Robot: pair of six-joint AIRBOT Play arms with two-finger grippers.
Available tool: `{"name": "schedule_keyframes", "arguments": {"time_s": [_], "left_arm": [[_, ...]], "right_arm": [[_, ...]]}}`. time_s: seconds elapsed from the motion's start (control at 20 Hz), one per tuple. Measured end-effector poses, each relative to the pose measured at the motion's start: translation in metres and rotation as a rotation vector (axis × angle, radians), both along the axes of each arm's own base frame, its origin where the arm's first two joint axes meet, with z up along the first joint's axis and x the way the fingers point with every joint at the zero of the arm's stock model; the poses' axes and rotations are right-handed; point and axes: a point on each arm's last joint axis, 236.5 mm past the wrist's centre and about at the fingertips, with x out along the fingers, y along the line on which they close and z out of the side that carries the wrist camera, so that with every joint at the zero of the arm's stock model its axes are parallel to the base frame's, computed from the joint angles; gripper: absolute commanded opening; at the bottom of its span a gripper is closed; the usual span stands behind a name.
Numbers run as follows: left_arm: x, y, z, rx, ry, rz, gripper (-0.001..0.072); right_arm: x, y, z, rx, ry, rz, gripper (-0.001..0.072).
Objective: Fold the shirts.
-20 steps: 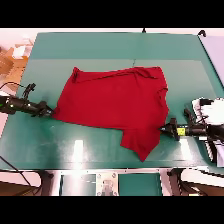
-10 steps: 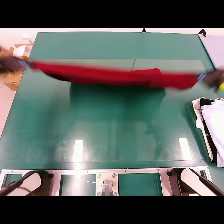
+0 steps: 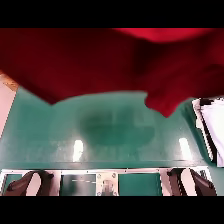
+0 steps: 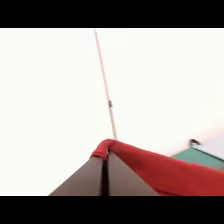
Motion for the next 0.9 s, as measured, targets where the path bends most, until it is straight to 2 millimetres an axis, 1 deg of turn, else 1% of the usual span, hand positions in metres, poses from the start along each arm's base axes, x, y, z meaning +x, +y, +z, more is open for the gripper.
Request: {"name": "schedule_keyframes", "arguments": {"time_s": [0.1, 0.15, 0.2, 0.25, 0.3, 0.35, 0.4, 0.5, 0.6, 0.65, 0.7, 0.8, 0.85, 0.9], "left_arm": [[0.005, 0.012, -0.005, -0.025, 0.043, 0.058, 0.0025], [0.013, 0.018, -0.013, -0.038, 0.079, 0.075, 0.0025], [0.027, 0.027, -0.026, -0.051, 0.135, 0.090, 0.0025], [0.044, 0.035, -0.044, -0.067, 0.202, 0.094, 0.0025], [0.061, 0.042, -0.063, -0.085, 0.270, 0.088, 0.0025], [0.083, 0.049, -0.089, -0.110, 0.355, 0.066, 0.0025], [0.103, 0.054, -0.117, -0.135, 0.440, 0.040, 0.0025], [0.144, 0.065, -0.184, -0.192, 0.610, -0.017, 0.0025], [0.177, 0.076, -0.257, -0.261, 0.766, -0.059, 0.0025], [0.192, 0.083, -0.298, -0.295, 0.844, -0.063, 0.0025], [0.204, 0.088, -0.332, -0.328, 0.905, -0.068, 0.0025], [0.224, 0.095, -0.395, -0.388, 1.009, -0.080, 0.0025], [0.234, 0.096, -0.422, -0.411, 1.048, -0.084, 0.0025], [0.243, 0.095, -0.441, -0.429, 1.069, -0.088, 0.0024]], "right_arm": [[0.001, -0.008, -0.001, 0.003, -0.003, -0.037, 0.0015], [0.007, -0.014, -0.009, 0.021, 0.017, -0.043, 0.0015], [0.018, -0.022, -0.021, 0.049, 0.050, -0.040, 0.0015], [0.033, -0.031, -0.039, 0.085, 0.100, -0.032, 0.0016], [0.052, -0.041, -0.064, 0.128, 0.164, -0.017, 0.0016], [0.070, -0.049, -0.090, 0.173, 0.229, 0.004, 0.0016], [0.090, -0.056, -0.120, 0.213, 0.299, 0.023, 0.0016], [0.131, -0.065, -0.193, 0.297, 0.454, 0.068, 0.0016], [0.171, -0.067, -0.274, 0.385, 0.612, 0.095, 0.0016], [0.189, -0.065, -0.317, 0.425, 0.695, 0.102, 0.0016], [0.206, -0.064, -0.358, 0.458, 0.774, 0.103, 0.0016], [0.234, -0.061, -0.429, 0.516, 0.908, 0.093, 0.0015], [0.245, -0.060, -0.459, 0.542, 0.962, 0.087, 0.0016], [0.258, -0.060, -0.484, 0.564, 1.007, 0.079, 0.0015]]}}
